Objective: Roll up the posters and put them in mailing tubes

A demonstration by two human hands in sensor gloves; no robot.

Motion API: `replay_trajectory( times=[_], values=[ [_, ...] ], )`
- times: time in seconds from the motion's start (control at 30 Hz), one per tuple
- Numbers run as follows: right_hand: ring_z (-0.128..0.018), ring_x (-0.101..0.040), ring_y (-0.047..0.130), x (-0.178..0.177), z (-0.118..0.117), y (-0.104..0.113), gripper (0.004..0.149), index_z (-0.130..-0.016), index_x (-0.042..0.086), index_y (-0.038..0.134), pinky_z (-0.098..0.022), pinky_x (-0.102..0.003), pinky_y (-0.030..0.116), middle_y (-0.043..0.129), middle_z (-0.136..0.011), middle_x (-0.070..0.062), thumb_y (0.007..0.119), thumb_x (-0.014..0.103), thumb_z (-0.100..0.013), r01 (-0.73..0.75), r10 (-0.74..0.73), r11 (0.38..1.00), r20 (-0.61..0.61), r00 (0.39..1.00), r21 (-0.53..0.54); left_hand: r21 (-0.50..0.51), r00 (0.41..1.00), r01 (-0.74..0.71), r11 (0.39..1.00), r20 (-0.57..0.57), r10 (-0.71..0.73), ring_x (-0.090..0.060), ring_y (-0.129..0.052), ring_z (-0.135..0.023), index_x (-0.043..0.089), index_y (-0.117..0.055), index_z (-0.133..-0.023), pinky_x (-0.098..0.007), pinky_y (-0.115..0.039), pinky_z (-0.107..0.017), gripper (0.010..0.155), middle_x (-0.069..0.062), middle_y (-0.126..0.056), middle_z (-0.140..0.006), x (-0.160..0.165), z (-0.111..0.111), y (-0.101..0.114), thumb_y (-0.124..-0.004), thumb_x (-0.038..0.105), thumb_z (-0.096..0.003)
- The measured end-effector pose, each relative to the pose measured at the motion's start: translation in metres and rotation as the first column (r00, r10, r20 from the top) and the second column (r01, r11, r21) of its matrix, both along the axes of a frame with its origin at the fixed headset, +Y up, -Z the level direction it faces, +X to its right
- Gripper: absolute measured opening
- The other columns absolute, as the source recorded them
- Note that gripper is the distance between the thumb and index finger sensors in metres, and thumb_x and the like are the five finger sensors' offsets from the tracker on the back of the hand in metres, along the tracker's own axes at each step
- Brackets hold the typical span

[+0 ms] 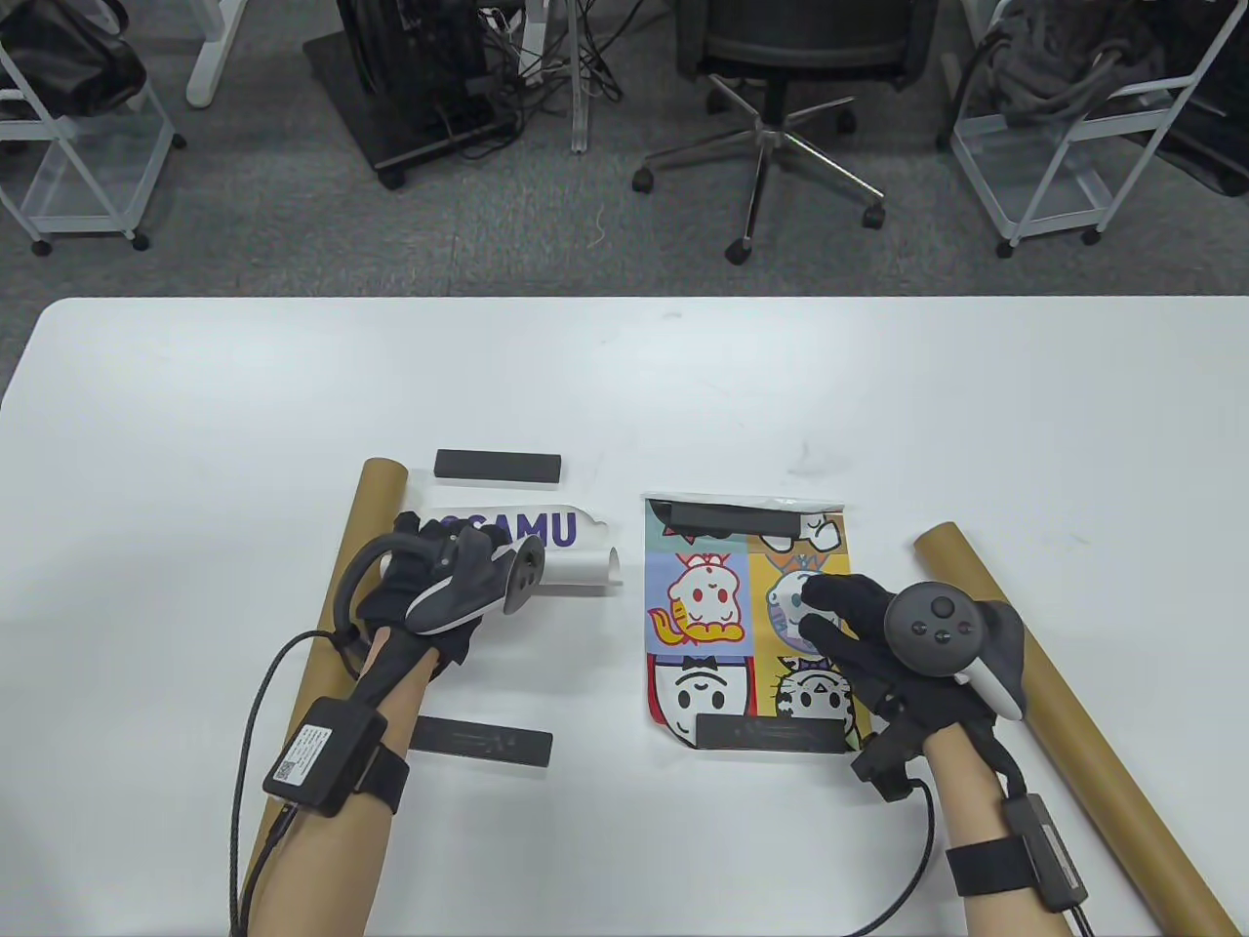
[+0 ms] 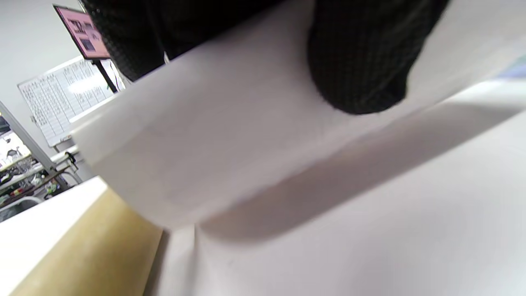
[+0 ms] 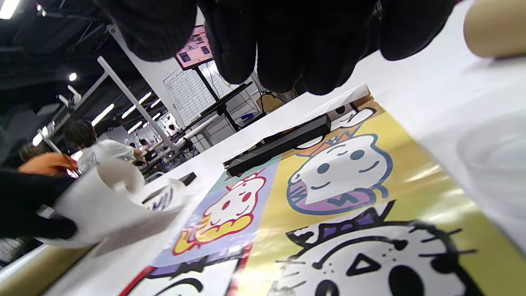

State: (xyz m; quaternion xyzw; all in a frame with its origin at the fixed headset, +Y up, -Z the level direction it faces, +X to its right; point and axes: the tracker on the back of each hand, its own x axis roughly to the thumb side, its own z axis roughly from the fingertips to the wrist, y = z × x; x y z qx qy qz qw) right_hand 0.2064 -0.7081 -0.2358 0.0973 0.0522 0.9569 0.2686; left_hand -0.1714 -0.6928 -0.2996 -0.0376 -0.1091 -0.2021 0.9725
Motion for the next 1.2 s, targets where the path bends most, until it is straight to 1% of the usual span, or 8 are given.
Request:
replay_trajectory(
  times=[0.2,0.4,0.6,0.8,0.93,1.07,1.13,1.2],
  values=[
    [-0.093,-0.054,0.072,-0.023,0.001,0.014,0.059,-0.103,0.008,0.062,-0.065,-0.076,0.055,0.069,-0.106,-0.025,0.068,0.041,-0.054,0.072,-0.071,0.997,-0.034,0.997,0.034,0.073,0.993,-0.098,0.992,0.074,0.093,-0.019,-0.097,-0.087,0.043,-0.069,-0.1,-0.055,-0.068,-0.082,0.06,0.01,-0.092,-0.096,0.013,0.028,0.02,-0.086,0.05,-0.0431],
    [-0.098,-0.055,0.066,-0.059,-0.004,0.036,0.066,-0.107,0.009,0.055,-0.067,-0.076,0.053,0.063,-0.111,-0.024,0.07,0.043,-0.052,-0.005,0.014,0.995,-0.088,0.996,0.104,0.108,0.982,-0.127,0.986,0.151,0.11,-0.018,-0.097,-0.084,0.042,-0.073,-0.098,-0.055,-0.07,-0.082,0.058,0.011,-0.092,-0.093,0.027,0.047,0.025,-0.087,0.051,-0.0419],
    [-0.102,-0.055,0.06,-0.107,-0.013,0.031,0.075,-0.109,0.01,0.05,-0.068,-0.077,0.05,0.058,-0.114,-0.024,0.071,0.048,-0.049,-0.101,0.124,0.988,-0.2,0.972,0.12,0.125,0.965,-0.143,0.982,0.236,0.11,-0.017,-0.097,-0.085,0.043,-0.074,-0.097,-0.055,-0.07,-0.082,0.058,0.011,-0.092,-0.093,0.051,0.06,0.029,-0.088,0.051,-0.0416],
    [-0.101,-0.058,0.063,-0.123,-0.014,0.017,0.082,-0.111,0.011,0.045,-0.067,-0.078,0.052,0.059,-0.115,-0.025,0.071,0.054,-0.047,-0.187,0.197,0.98,-0.278,0.94,0.062,0.134,0.943,-0.215,0.967,0.287,0.17,-0.017,-0.096,-0.084,0.042,-0.074,-0.097,-0.054,-0.07,-0.082,0.058,0.012,-0.092,-0.093,0.064,0.065,0.027,-0.088,0.051,-0.0416],
    [-0.083,-0.042,0.088,-0.121,-0.012,0.015,0.058,-0.101,0.015,0.066,-0.066,-0.072,0.062,0.083,-0.097,-0.015,0.076,0.04,-0.05,-0.176,0.193,0.981,-0.255,0.947,0.087,0.136,0.932,-0.253,0.958,0.299,0.204,-0.017,-0.096,-0.086,0.041,-0.074,-0.097,-0.053,-0.071,-0.081,0.058,0.012,-0.091,-0.095,0.062,0.066,0.024,-0.087,0.052,-0.0413],
    [-0.079,-0.038,0.09,-0.117,-0.004,0.021,0.051,-0.095,0.02,0.071,-0.067,-0.071,0.063,0.087,-0.092,-0.01,0.079,0.037,-0.048,-0.212,0.253,0.955,-0.195,0.948,0.209,0.0,0.95,-0.247,0.969,0.196,0.242,-0.03,-0.085,-0.106,0.039,-0.056,-0.113,-0.058,-0.066,-0.083,0.076,0.0,-0.076,-0.118,0.05,0.063,0.025,-0.082,0.057,-0.0435],
    [-0.079,-0.038,0.09,-0.114,-0.001,0.023,0.05,-0.094,0.021,0.072,-0.066,-0.071,0.063,0.087,-0.092,-0.01,0.08,0.036,-0.047,-0.19,0.237,0.953,-0.188,0.953,0.238,-0.026,0.949,-0.262,0.965,0.177,0.262,-0.025,-0.092,-0.1,0.037,-0.057,-0.113,-0.058,-0.068,-0.082,0.076,0.004,-0.084,-0.111,0.043,0.062,0.024,-0.083,0.056,-0.0443],
    [-0.08,-0.039,0.089,-0.114,0.001,0.025,0.051,-0.094,0.021,0.072,-0.067,-0.071,0.063,0.087,-0.093,-0.01,0.081,0.036,-0.047,-0.198,0.244,0.953,-0.194,0.95,0.23,-0.034,0.93,-0.321,0.947,0.177,0.321,-0.021,-0.099,-0.089,0.036,-0.069,-0.106,-0.057,-0.07,-0.081,0.065,0.007,-0.094,-0.099,0.041,0.061,0.023,-0.085,0.052,-0.0448]
  ],
)
